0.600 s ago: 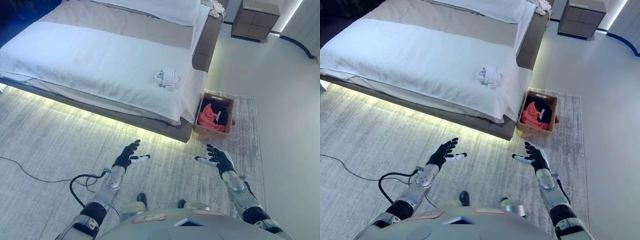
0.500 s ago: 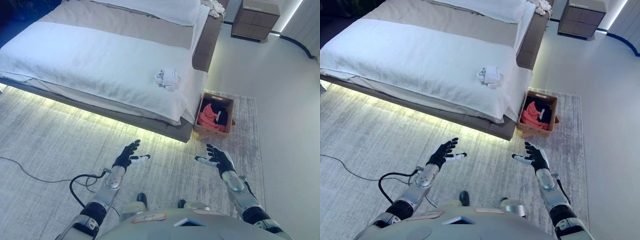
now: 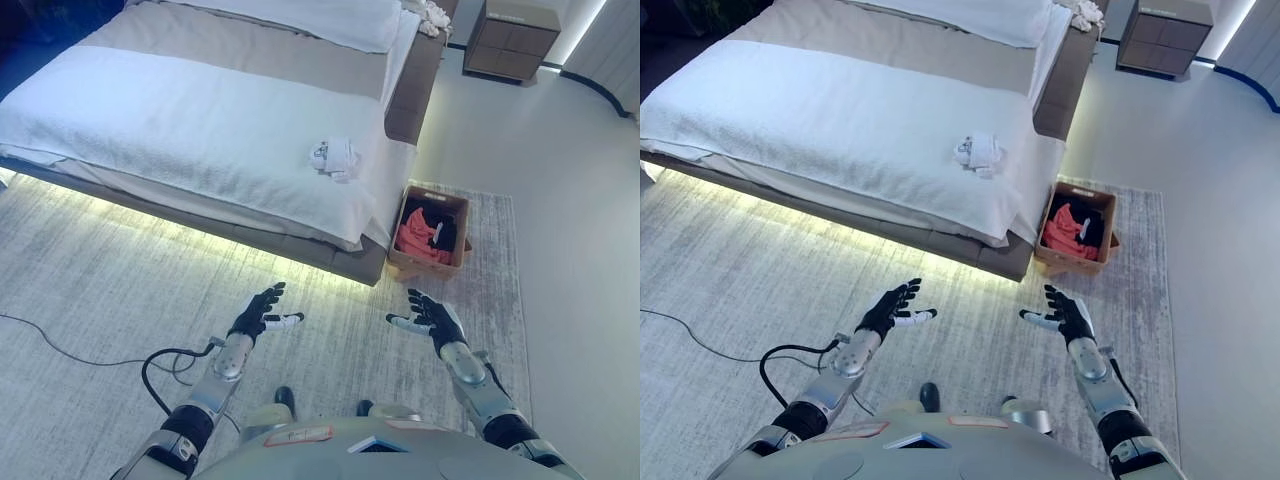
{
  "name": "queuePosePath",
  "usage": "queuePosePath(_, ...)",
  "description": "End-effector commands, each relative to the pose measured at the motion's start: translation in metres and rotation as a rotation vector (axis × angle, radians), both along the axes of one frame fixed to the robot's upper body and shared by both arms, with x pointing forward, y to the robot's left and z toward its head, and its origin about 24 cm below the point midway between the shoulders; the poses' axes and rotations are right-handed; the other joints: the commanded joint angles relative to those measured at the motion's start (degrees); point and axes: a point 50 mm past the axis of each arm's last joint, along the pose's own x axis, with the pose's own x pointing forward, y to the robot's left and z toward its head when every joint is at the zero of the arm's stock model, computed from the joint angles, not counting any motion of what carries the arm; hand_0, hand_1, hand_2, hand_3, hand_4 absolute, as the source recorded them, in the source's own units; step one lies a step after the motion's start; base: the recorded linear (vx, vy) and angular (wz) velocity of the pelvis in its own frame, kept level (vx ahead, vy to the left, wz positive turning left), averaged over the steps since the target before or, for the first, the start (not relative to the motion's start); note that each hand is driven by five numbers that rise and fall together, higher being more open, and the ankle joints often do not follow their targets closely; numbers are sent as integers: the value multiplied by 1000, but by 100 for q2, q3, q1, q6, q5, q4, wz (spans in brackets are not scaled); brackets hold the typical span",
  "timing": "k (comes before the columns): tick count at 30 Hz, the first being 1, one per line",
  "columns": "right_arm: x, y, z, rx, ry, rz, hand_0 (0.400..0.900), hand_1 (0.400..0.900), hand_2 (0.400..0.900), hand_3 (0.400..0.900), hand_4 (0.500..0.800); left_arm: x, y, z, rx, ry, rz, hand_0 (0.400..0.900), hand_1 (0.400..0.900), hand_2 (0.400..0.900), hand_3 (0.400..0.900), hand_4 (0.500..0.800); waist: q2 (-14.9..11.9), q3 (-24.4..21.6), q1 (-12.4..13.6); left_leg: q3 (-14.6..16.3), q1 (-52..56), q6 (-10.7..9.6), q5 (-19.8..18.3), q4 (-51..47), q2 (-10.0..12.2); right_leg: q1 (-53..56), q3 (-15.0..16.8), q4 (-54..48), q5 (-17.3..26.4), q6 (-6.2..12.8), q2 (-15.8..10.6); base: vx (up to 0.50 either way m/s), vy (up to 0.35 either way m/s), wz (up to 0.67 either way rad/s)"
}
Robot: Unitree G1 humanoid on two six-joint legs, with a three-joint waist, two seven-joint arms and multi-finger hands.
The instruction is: Put the clothes on the bed into the basket.
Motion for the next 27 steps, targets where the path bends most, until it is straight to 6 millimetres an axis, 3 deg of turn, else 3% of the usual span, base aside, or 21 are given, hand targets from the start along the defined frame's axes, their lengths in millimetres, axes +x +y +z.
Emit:
queuePosePath(1,35,-1,33,-24,-209,48,900,900,900,900,800,32,-4,25,-42,-161,1,900,900,900,900,800,-9,-3,28,-78,-68,-58,-424,19,-37,-285,187,18,-85,43,170,17,-80,1)
queuePosePath(8,41,-2,39,-34,-238,53,900,900,900,900,800,38,-3,28,-46,-170,19,900,900,900,900,800,-41,163,56,-175,-119,-161,-330,175,158,-257,225,24,-165,-117,363,18,-130,3)
queuePosePath(12,48,-5,45,-44,-270,60,900,900,900,900,800,42,-7,31,-64,-185,24,900,900,900,900,800,-140,516,132,-340,-947,-211,-630,1935,91,-218,254,136,-196,-278,427,-39,-180,5)
queuePosePath(15,51,-7,50,-56,-286,71,900,900,900,900,800,41,-12,29,-84,-174,18,900,900,900,900,800,-114,723,200,-555,-1495,-154,-343,2852,-91,-77,231,98,-228,-351,452,30,-81,-4)
queuePosePath(19,58,-6,55,-53,-310,68,900,900,900,900,800,43,-14,31,-87,-185,13,900,900,900,900,800,-57,708,217,-438,-1877,-113,-254,1956,-190,-53,196,18,-299,-289,424,128,9,0)
queuePosePath(23,69,-3,60,-73,-336,81,900,900,900,900,800,47,-18,30,-62,-194,22,900,900,900,900,800,153,728,281,-254,-2038,-271,479,144,-108,-72,257,18,-426,-221,526,201,109,-21)
queuePosePath(25,74,0,62,-80,-347,97,900,900,900,900,800,47,-16,30,-61,-192,47,900,900,900,900,800,198,722,331,-293,-2177,-380,580,19,-56,-49,368,18,-479,-188,572,250,131,-43)
queuePosePath(27,73,4,62,-70,-345,114,900,900,900,900,800,41,-11,27,-77,-180,80,900,900,900,900,800,199,631,378,-225,-1987,-298,614,19,-31,134,564,18,-598,-117,521,367,195,-47)
